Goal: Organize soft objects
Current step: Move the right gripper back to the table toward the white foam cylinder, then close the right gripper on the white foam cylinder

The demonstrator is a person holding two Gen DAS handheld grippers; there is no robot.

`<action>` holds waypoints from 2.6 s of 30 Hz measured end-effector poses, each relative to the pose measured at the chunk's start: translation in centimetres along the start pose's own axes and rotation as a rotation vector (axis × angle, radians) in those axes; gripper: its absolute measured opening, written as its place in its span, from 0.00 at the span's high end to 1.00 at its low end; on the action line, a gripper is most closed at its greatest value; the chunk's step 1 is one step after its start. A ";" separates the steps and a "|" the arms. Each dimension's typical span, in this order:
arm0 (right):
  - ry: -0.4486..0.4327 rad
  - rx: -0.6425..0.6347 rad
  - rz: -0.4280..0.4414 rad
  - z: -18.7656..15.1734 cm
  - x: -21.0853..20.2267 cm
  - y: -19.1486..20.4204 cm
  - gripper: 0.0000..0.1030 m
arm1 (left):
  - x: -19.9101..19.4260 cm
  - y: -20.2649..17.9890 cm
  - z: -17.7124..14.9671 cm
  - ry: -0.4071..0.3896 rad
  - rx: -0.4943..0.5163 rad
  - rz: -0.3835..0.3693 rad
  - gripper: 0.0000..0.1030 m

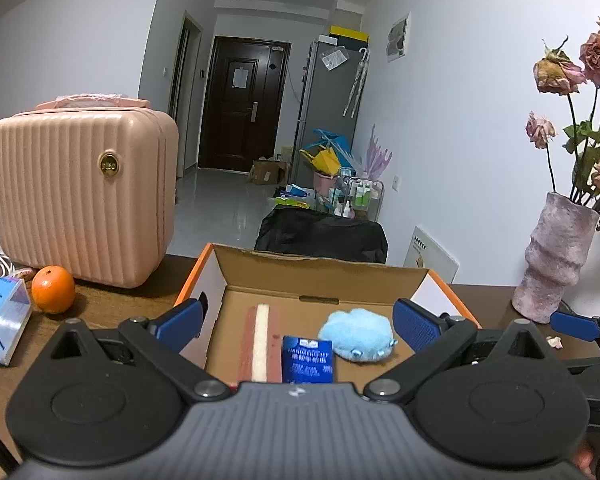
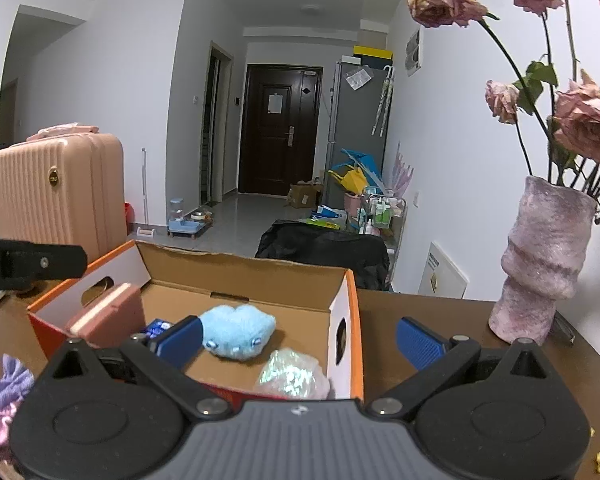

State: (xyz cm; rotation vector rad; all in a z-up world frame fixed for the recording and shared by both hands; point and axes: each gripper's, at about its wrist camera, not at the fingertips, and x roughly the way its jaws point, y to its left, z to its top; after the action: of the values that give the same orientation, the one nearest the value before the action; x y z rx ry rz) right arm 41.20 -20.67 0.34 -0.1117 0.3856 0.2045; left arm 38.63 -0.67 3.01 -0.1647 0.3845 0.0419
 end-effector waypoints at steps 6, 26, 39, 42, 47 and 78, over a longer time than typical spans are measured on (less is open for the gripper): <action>-0.002 0.012 0.001 -1.1 -1.8 -0.1 0.00 | -1.4 0.3 -0.9 0.008 0.005 -0.001 0.00; 0.021 0.050 -0.010 -6.1 -8.4 -0.4 0.00 | -7.3 0.7 -4.3 0.023 0.035 -0.005 0.00; 0.036 0.023 -0.008 -9.6 -13.1 0.5 0.00 | -11.2 0.6 -7.0 0.043 0.059 -0.016 0.00; 0.039 0.028 -0.009 -10.1 -14.0 0.6 0.00 | -12.1 0.7 -7.8 0.050 0.068 -0.016 0.00; 0.047 0.038 -0.014 -11.0 -15.2 0.4 0.00 | -13.3 0.8 -9.2 0.069 0.085 -0.020 0.00; 0.205 0.049 -0.038 -13.2 -10.2 -0.7 0.14 | -13.9 1.8 -12.0 0.164 0.095 -0.019 0.00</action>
State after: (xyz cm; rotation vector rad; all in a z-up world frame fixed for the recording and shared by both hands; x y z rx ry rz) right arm 27.38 -25.07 -7.83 -0.0922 0.5921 0.1463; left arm 21.18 -1.04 -2.99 -0.0781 0.5472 -0.0091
